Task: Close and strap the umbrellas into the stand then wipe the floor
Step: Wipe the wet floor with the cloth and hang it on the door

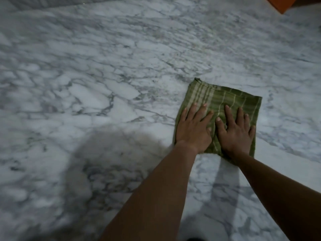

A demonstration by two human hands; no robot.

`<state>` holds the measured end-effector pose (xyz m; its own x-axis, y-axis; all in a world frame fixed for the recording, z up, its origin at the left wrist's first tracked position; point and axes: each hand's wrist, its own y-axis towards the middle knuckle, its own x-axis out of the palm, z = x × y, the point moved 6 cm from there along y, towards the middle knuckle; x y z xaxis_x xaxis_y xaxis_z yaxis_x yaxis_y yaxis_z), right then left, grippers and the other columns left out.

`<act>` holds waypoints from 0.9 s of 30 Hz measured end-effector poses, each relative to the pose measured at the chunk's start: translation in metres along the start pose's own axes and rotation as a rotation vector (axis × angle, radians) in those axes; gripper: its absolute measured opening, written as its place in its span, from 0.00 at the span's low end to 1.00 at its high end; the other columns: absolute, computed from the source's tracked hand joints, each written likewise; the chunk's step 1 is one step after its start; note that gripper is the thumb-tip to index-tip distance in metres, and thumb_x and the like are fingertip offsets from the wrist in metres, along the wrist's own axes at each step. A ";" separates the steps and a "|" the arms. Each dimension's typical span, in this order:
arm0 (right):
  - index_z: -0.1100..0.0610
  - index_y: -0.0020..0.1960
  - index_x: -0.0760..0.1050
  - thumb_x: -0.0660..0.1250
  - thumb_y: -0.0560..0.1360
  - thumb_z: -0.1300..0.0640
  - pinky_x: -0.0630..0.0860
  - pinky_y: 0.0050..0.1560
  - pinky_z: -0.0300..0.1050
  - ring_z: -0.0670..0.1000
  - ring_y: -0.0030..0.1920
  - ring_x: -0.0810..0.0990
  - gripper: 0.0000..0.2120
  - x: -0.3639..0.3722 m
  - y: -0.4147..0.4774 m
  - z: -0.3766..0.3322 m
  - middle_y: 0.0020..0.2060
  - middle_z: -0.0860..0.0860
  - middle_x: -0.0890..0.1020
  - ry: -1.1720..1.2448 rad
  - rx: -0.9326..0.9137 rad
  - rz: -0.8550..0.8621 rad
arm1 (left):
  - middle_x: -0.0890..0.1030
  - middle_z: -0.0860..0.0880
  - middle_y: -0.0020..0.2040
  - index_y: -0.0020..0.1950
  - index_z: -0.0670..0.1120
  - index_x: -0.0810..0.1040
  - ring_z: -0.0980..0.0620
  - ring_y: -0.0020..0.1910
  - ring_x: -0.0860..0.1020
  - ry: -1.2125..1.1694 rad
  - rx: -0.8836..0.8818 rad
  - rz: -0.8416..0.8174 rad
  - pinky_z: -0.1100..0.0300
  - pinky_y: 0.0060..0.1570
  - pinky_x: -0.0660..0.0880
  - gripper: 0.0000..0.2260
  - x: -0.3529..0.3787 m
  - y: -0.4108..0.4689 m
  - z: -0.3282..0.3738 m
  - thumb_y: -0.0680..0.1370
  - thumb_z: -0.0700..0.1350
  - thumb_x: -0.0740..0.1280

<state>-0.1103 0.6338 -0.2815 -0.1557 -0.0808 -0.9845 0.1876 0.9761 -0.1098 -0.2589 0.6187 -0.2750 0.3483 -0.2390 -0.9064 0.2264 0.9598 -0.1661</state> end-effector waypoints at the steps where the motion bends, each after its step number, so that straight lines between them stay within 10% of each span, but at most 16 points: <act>1: 0.35 0.80 0.46 0.43 0.79 0.31 0.43 0.79 0.61 0.55 0.82 0.46 0.30 0.003 -0.018 -0.006 0.82 0.49 0.47 0.002 0.005 -0.009 | 0.43 0.55 0.83 0.82 0.56 0.52 0.50 0.81 0.38 0.003 0.012 0.004 0.49 0.77 0.35 0.26 -0.001 -0.015 -0.008 0.84 0.54 0.51; 11: 0.36 0.80 0.43 0.43 0.79 0.31 0.40 0.78 0.65 0.56 0.82 0.42 0.31 0.042 -0.178 -0.163 0.82 0.52 0.45 -0.007 -0.235 -0.069 | 0.69 0.50 0.77 0.74 0.53 0.73 0.45 0.77 0.66 0.044 -0.062 0.322 0.44 0.75 0.60 0.21 -0.032 -0.199 -0.168 0.81 0.54 0.61; 27: 0.44 0.81 0.54 0.47 0.79 0.34 0.38 0.76 0.69 0.62 0.81 0.45 0.33 0.115 -0.486 -0.461 0.82 0.59 0.49 0.053 -1.304 -0.314 | 0.54 0.54 0.83 0.81 0.59 0.53 0.51 0.82 0.49 0.071 -1.067 0.349 0.46 0.79 0.51 0.25 -0.034 -0.613 -0.354 0.83 0.60 0.45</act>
<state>-0.6664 0.2432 -0.2782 -0.0642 -0.3563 -0.9321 -0.9129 0.3982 -0.0894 -0.7320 0.0908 -0.2801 0.1802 0.0436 -0.9827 -0.7797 0.6154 -0.1156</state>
